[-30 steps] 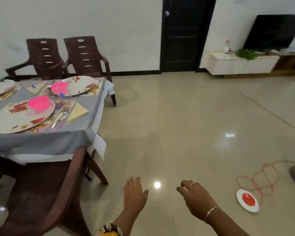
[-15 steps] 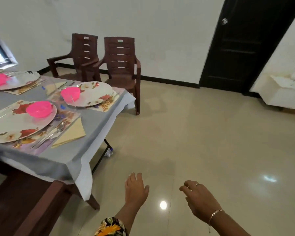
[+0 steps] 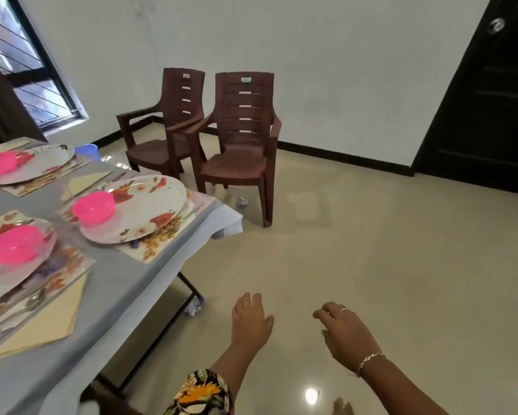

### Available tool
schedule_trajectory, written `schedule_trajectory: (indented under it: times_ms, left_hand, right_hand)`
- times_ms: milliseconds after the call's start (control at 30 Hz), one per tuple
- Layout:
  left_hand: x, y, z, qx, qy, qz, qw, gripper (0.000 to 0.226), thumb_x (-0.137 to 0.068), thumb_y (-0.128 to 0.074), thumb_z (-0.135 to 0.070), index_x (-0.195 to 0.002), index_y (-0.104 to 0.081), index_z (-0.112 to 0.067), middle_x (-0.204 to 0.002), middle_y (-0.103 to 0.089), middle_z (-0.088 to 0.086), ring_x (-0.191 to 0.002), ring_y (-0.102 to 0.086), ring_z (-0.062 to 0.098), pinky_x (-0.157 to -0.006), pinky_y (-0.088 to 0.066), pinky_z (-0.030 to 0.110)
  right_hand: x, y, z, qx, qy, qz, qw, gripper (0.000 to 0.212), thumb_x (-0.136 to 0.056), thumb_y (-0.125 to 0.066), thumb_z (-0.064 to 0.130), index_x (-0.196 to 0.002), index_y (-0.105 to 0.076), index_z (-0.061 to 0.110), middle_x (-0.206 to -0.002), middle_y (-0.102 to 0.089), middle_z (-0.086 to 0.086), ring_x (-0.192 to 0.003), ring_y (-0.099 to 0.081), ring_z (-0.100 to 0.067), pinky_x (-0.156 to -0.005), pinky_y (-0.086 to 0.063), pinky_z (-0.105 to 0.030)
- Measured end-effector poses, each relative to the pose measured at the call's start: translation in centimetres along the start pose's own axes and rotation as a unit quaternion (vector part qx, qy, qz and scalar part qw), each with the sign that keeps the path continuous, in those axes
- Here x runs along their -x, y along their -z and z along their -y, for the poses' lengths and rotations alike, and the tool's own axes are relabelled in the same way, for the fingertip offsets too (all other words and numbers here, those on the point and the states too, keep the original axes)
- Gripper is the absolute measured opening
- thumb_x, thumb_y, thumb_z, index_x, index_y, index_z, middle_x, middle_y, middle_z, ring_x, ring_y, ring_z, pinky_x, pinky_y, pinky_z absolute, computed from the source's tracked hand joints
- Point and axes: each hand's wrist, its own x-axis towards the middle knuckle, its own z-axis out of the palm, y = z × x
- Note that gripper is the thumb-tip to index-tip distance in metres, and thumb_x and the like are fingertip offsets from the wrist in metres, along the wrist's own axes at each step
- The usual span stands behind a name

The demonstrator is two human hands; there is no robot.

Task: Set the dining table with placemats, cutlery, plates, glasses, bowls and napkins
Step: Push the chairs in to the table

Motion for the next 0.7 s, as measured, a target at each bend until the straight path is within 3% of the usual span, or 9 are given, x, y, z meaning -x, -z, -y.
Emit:
schedule_trajectory:
  times_ms: [167,267,467,700]
  left_hand:
    - [-11.2,1.4,-8.0,0.019,0.029,-0.005,0.999,0.052,-0.095,-0.041,-0.043,-0.139,-0.032,-0.016,-0.142,-0.034,0.005,-0.134,-0.031,0.021,-0.11,-0.024,0.028]
    - [-17.3,2.4,-11.8,0.025,0.038,-0.007,0.999,0.052,-0.095,-0.041,-0.043,-0.139,-0.032,-0.016,-0.143,-0.035,0.005,-0.134,-0.031,0.02,-0.111,-0.024,0.028]
    - [-29.3,3.0,-15.5,0.061,0.086,-0.038,0.994,0.053,-0.095,-0.043,-0.042,-0.139,-0.033,-0.015,-0.141,-0.036,0.004,-0.131,-0.034,0.018,-0.108,-0.027,0.025]
    - [-49.3,6.9,-18.9,0.107,0.125,-0.073,0.984,0.05,-0.094,-0.048,-0.039,-0.136,-0.038,-0.014,-0.136,-0.042,0.004,-0.127,-0.038,0.019,-0.107,-0.03,0.026]
  right_hand:
    - [-8.1,1.5,-14.0,0.023,0.043,-0.018,0.999,0.051,-0.031,-0.085,0.016,-0.077,-0.067,0.024,-0.072,-0.06,0.006,-0.054,-0.058,-0.013,-0.044,-0.045,-0.019]
    - [-13.6,2.2,-21.1,0.022,0.028,-0.024,0.999,0.051,-0.03,-0.086,0.013,-0.076,-0.067,0.021,-0.072,-0.061,0.005,-0.053,-0.058,-0.014,-0.042,-0.046,-0.022]
    - [-24.4,-0.9,-31.4,0.03,0.083,-0.017,0.996,0.05,-0.03,-0.086,0.015,-0.076,-0.067,0.023,-0.072,-0.061,0.004,-0.053,-0.058,-0.015,-0.042,-0.047,-0.021]
    - [-42.7,-4.0,-42.8,0.006,0.147,-0.028,0.989,0.048,-0.035,-0.086,0.014,-0.078,-0.066,0.021,-0.073,-0.06,0.005,-0.054,-0.057,-0.013,-0.043,-0.046,-0.022]
